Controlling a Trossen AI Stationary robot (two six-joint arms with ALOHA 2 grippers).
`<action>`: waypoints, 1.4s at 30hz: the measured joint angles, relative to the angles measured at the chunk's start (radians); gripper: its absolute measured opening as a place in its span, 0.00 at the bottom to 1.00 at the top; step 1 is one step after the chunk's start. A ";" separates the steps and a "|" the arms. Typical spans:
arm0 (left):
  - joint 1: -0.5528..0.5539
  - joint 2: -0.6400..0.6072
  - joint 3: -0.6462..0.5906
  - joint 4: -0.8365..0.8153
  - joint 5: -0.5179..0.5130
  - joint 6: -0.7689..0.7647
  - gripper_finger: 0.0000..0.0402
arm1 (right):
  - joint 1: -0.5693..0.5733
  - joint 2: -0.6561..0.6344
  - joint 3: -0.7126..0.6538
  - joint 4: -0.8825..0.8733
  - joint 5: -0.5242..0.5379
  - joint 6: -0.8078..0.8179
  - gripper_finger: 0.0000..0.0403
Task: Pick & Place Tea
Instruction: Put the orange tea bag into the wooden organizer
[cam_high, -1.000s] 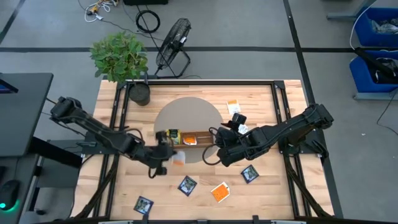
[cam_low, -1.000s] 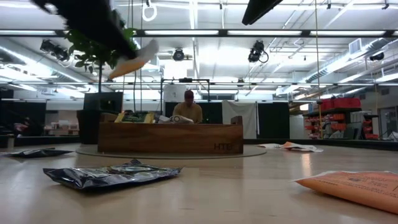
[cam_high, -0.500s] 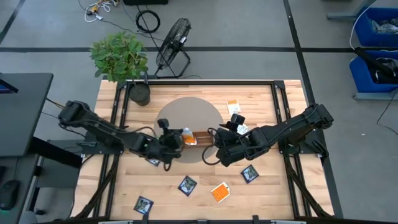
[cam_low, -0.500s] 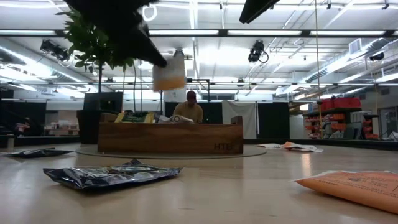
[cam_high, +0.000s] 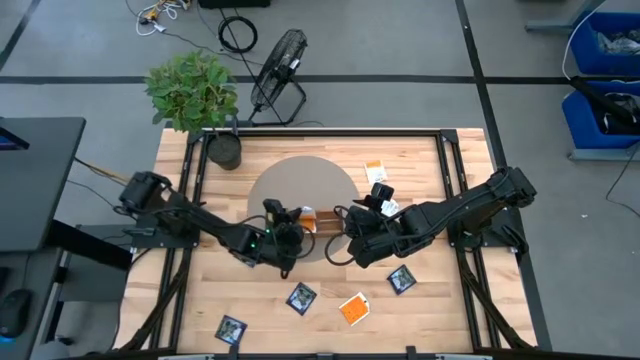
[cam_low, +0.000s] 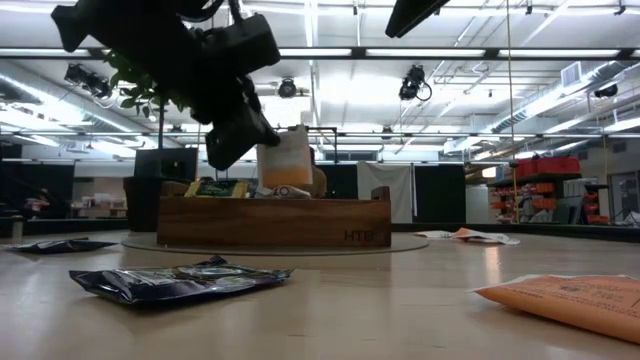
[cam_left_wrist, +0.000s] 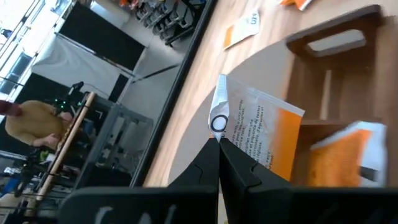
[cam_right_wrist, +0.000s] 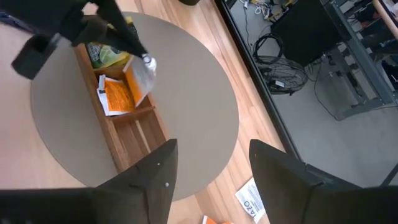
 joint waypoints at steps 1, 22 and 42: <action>-0.005 0.007 0.000 0.004 0.000 -0.001 0.01 | 0.000 0.000 0.000 0.000 0.000 0.000 0.52; -0.024 0.089 0.000 -0.003 0.012 -0.034 0.01 | 0.000 0.000 0.000 0.003 0.000 0.006 0.52; -0.053 0.083 0.000 -0.005 0.182 -0.029 0.04 | 0.000 0.000 0.000 0.003 -0.001 0.005 0.52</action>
